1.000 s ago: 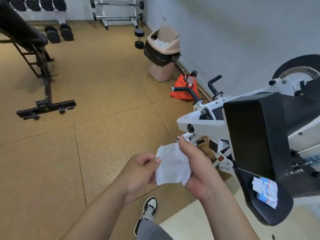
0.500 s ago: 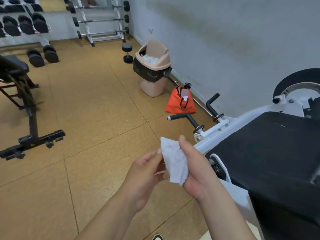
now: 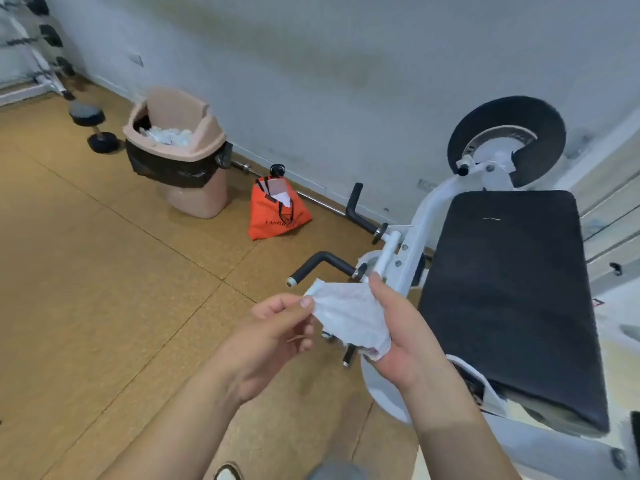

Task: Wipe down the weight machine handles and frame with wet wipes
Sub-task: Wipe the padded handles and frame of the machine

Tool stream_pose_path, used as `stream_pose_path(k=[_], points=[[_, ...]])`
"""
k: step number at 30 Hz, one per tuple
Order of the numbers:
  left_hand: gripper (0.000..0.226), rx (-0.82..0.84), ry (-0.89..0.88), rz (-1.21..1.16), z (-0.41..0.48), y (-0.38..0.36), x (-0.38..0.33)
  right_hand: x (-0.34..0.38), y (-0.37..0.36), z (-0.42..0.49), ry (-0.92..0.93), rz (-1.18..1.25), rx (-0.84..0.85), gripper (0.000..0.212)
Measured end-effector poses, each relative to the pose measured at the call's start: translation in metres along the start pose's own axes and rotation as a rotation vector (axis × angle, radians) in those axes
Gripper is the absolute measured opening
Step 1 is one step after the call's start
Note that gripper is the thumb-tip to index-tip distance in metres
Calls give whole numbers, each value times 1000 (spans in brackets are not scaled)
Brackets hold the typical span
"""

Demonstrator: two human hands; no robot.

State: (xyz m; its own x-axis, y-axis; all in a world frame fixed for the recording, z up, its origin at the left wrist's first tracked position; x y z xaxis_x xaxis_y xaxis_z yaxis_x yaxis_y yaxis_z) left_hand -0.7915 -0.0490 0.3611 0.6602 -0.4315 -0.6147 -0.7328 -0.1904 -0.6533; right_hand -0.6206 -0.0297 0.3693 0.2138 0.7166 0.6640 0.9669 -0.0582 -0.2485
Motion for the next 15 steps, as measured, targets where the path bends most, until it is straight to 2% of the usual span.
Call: stream_pose_path(k=[4,5,7,10,12,15], points=[[7,133,160,-29,48,-8,-21,17,22,14,24,39,-159,54],[10,161,203,-46,60,-12,-22,21,28,21,39,15,-194,53],[27,205,262,-73,85,-24,-23,34,39,35,92,-19,-300,48],[47,173,300,-128,131,-32,-19,62,45,54,150,-66,-371,41],[56,152,389,-221,152,-36,-5,83,43,67,178,-73,-359,38],[94,246,603,-326,165,-58,18,106,33,92,141,-62,-302,40]])
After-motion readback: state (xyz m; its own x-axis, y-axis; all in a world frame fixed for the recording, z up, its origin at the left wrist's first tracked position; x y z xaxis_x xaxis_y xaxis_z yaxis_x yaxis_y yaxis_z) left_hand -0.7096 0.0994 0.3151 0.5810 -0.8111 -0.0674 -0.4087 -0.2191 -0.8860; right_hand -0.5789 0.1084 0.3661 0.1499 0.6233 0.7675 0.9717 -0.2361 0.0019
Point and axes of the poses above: each hand's wrist, its own z-axis towards the middle knuckle, its own y-axis out of the back of the hand, x = y × z, the point moved 8 cm from there along z, towards the middle knuckle, and after that the axes turned 14 degrees about -z, right-handed, at the moved point
